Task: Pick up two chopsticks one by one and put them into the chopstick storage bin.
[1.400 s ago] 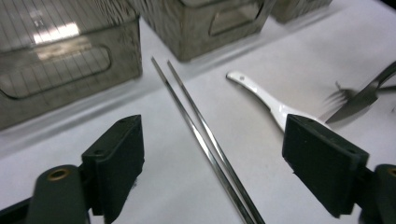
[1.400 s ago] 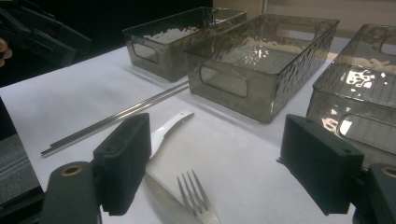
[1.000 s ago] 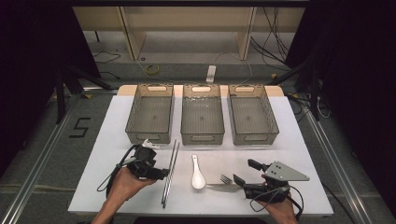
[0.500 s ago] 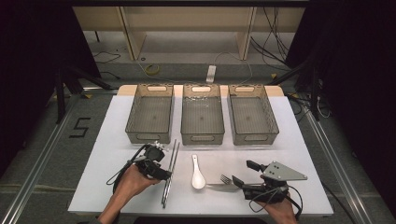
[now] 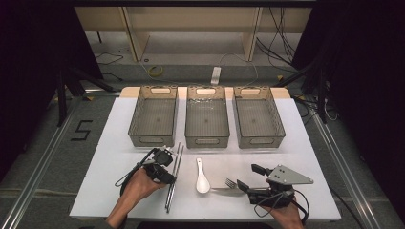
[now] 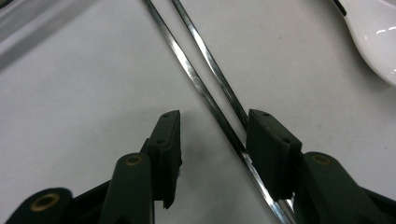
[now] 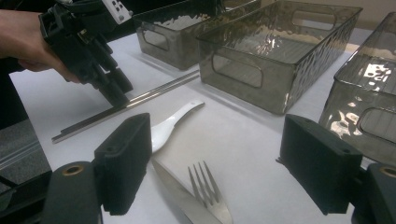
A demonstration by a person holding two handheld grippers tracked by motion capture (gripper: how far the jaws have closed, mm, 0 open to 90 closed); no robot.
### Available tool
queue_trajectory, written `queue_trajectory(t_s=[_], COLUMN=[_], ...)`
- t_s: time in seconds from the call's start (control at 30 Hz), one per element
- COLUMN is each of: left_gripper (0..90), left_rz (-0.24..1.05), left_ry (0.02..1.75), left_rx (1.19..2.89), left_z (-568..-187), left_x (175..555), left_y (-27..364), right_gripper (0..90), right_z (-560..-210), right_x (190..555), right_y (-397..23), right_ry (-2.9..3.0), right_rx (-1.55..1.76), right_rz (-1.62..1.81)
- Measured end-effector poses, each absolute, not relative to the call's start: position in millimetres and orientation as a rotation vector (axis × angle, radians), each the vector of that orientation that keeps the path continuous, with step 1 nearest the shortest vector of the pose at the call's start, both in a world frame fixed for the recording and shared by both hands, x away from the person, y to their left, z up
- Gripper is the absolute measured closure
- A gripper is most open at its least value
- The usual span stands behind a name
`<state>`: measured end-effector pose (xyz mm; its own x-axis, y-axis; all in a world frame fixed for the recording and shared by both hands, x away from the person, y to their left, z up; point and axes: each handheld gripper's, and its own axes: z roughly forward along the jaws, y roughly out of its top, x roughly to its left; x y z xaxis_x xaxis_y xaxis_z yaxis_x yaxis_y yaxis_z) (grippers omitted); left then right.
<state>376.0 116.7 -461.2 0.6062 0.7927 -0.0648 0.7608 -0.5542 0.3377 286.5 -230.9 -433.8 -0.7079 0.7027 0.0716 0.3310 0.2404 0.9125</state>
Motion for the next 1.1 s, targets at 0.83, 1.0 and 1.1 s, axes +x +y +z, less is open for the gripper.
queue_trajectory(t_s=[0.83,1.0,1.1], left_gripper=[76.6,78.2,79.1], left_rz=[0.134,0.132,0.125], left_ry=[1.242,1.252,1.25], left_rx=[2.619,2.623,2.641], left_z=[-462.0,-461.8,-461.4], left_x=[376.9,376.2,376.3], left_y=[114.6,116.6,119.2], right_gripper=[26.4,26.5,26.5], right_z=[-434.2,-434.4,-434.5], right_x=[286.0,285.7,285.6], right_y=[-230.3,-229.9,-229.8], right_ry=[2.185,2.186,2.192], right_rx=[0.944,0.942,0.944], right_rz=[1.441,1.441,1.438])
